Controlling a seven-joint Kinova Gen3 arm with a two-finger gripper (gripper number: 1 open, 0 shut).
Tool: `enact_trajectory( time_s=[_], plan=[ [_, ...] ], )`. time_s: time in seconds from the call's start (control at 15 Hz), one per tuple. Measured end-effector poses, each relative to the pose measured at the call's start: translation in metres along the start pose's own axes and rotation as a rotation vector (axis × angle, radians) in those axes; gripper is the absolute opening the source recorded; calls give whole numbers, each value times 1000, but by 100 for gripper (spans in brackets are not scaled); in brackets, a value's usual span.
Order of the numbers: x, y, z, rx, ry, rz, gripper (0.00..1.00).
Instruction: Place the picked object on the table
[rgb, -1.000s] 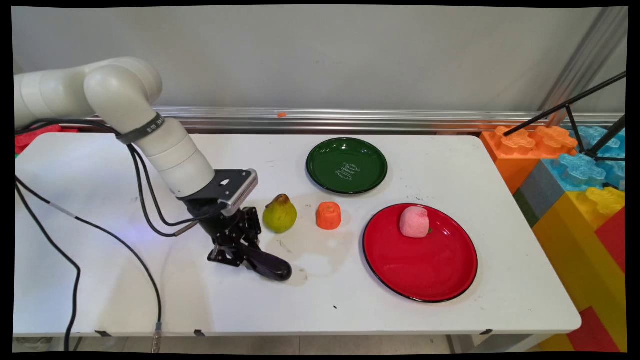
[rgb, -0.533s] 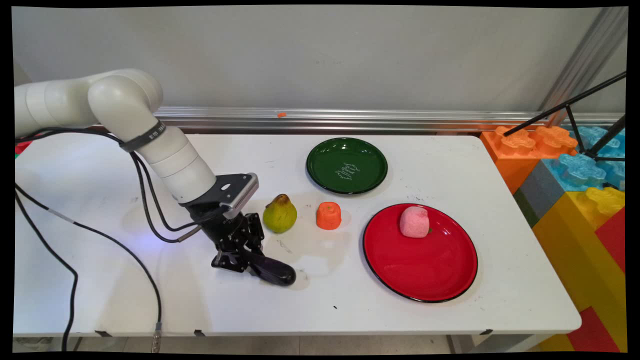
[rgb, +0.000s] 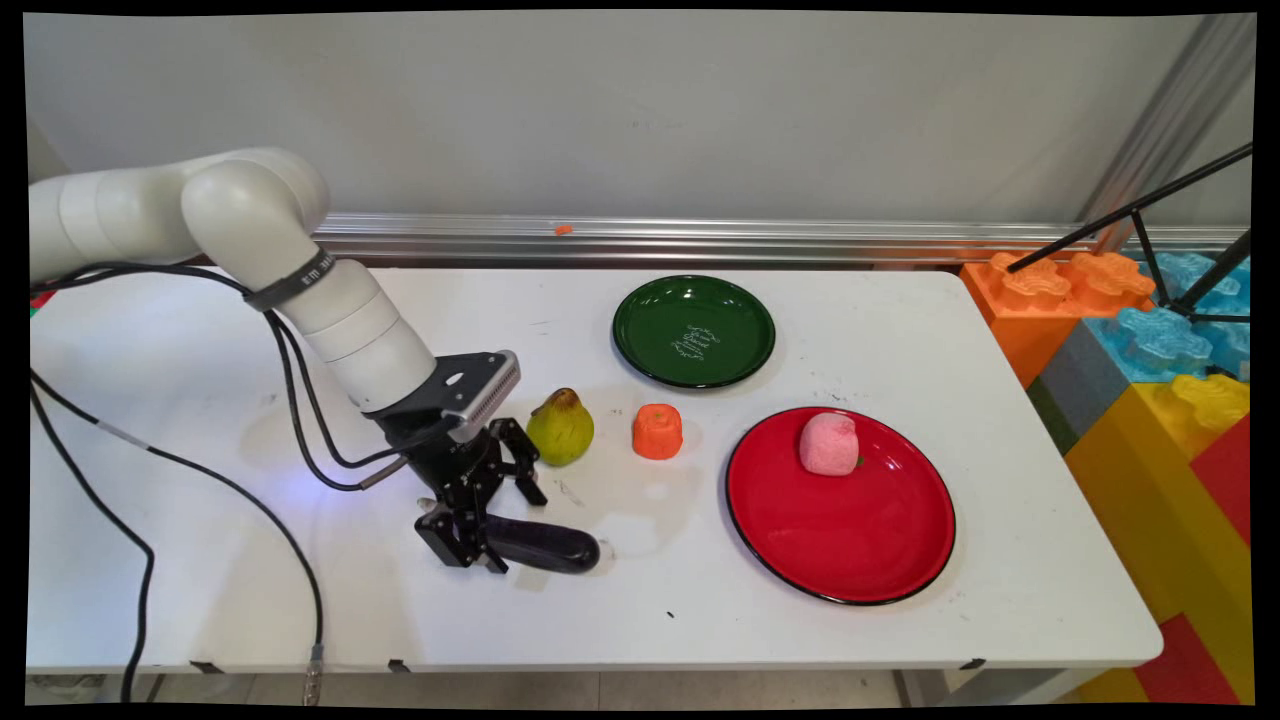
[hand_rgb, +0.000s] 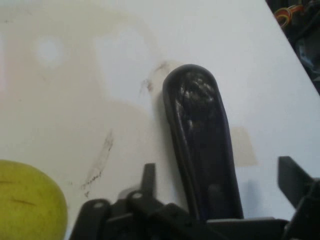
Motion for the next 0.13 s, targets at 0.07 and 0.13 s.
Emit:
enact_trajectory(
  time_s=[0.07,0.13],
  plan=[
    [3,0,-2,3,1,-1,100],
    [6,0,-5,9,1,-2,100]
  ],
)
